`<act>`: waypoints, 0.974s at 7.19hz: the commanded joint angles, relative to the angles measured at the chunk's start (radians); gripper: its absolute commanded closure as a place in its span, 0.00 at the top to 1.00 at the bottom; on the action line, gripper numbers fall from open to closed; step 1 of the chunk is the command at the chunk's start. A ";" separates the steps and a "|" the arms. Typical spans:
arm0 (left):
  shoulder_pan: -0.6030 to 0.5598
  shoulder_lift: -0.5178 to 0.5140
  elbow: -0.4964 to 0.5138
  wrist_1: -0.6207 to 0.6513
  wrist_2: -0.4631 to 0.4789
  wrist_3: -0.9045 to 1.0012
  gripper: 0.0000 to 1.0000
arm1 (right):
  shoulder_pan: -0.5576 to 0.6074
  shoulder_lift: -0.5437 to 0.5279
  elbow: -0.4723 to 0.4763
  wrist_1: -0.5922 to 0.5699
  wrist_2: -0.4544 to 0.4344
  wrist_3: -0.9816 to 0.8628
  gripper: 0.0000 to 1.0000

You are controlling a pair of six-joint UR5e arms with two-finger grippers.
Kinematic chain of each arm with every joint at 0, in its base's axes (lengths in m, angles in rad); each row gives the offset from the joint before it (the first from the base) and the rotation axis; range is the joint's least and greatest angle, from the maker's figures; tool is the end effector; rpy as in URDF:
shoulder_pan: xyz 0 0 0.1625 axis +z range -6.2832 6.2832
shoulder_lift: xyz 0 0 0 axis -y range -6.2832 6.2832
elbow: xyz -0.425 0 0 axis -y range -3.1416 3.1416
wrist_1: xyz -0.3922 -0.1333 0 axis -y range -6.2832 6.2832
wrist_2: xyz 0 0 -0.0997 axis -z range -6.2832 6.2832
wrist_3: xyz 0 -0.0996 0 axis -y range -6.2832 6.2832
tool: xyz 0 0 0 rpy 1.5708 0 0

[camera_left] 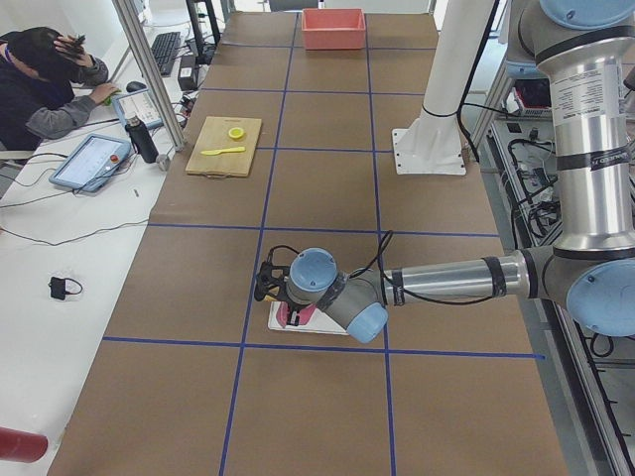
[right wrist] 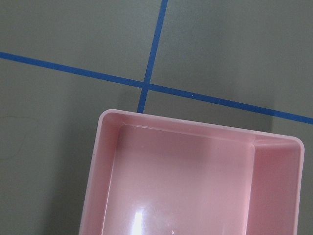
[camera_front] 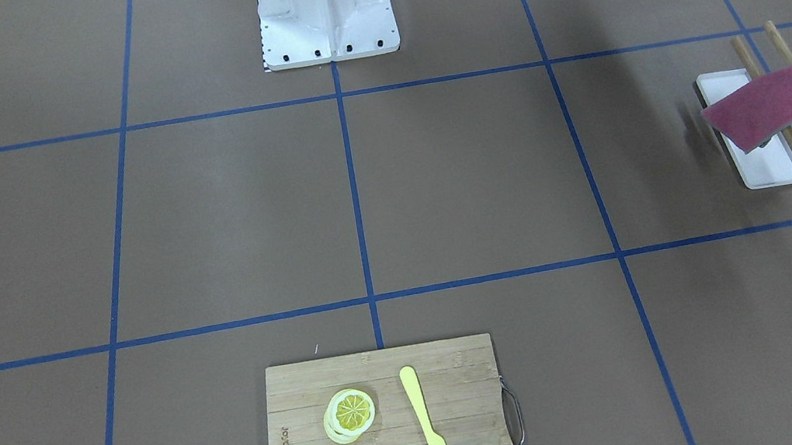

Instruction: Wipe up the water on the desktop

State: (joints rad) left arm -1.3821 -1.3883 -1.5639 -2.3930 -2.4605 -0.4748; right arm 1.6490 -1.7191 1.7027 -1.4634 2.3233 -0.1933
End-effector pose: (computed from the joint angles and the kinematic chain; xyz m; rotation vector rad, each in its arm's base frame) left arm 0.0249 -0.4285 0.6459 0.2770 1.0006 0.0214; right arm 0.0990 -0.4288 0.6526 0.1878 -0.7340 -0.1438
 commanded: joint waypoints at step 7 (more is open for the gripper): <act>0.000 -0.053 0.004 -0.008 -0.009 -0.002 0.74 | 0.000 0.007 -0.012 0.000 -0.001 0.002 1.00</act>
State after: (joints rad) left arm -1.3821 -1.4168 -1.5654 -2.4055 -2.4700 -0.4775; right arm 1.6490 -1.7121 1.6919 -1.4634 2.3229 -0.1923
